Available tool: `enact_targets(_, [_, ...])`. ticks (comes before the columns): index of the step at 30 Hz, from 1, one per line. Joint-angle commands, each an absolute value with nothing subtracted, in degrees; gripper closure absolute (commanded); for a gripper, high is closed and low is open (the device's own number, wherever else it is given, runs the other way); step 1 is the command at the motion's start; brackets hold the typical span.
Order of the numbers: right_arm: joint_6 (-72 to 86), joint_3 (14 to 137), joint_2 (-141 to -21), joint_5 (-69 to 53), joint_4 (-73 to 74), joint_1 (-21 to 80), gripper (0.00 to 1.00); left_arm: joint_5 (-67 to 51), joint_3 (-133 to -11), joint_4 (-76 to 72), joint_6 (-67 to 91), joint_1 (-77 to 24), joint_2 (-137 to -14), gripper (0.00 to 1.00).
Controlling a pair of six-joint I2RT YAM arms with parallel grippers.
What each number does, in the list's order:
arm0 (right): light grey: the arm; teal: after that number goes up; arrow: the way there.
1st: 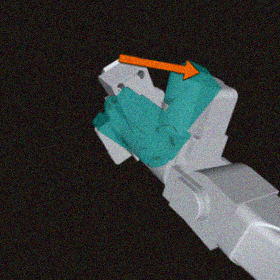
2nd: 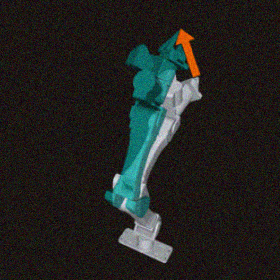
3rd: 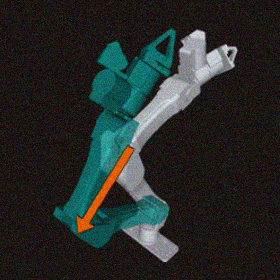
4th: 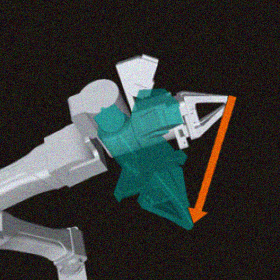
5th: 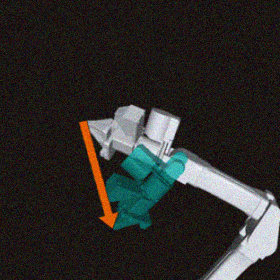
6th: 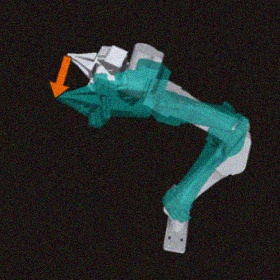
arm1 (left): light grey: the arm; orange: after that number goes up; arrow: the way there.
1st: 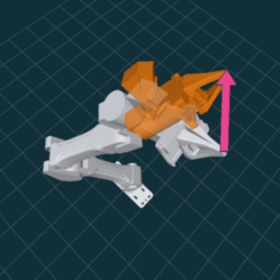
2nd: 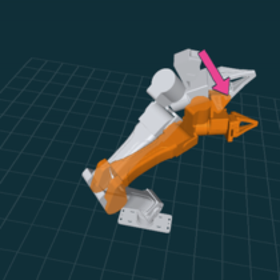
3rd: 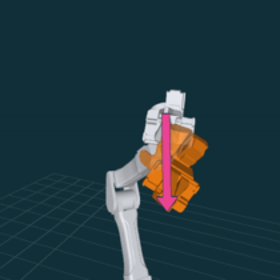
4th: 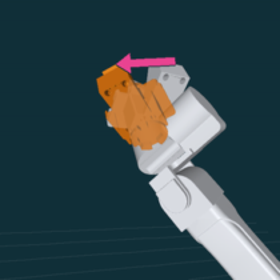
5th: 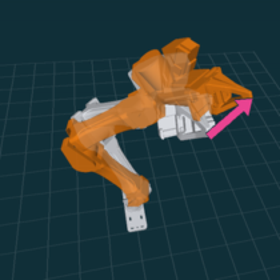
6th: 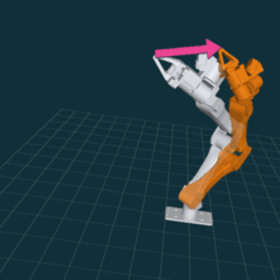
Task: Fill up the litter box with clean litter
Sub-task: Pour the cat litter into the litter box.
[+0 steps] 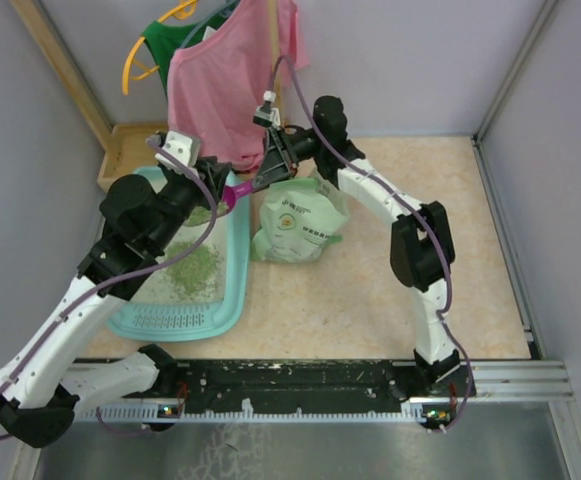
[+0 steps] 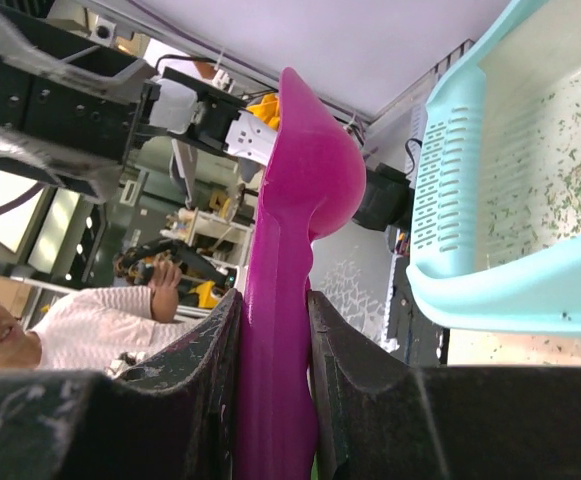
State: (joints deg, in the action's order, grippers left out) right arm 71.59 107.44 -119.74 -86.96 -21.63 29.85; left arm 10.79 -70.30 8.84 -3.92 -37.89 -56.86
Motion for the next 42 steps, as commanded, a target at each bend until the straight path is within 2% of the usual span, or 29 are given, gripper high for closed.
enact_targets(1, [71.02, 113.1, -122.02, -87.33, -25.78, 32.6, 1.0, 13.05, -70.32, 8.75, -4.91, -38.23, -54.92, 0.61])
enact_targets(9, [69.96, 116.34, -124.35, -87.36, -25.62, 35.43, 1.0, 20.4, -73.67, 8.71, -7.06, -38.23, -53.95, 0.62])
enact_targets(16, [68.1, 118.45, -124.68, -86.94, -23.07, 35.78, 1.0, 20.31, -77.15, 9.49, -8.7, -38.23, -57.01, 0.61])
enact_targets(42, [61.07, 126.39, -131.59, -84.33, -15.58, 36.8, 1.0, 22.31, -76.72, 8.61, -9.83, -38.23, -56.77, 0.61])
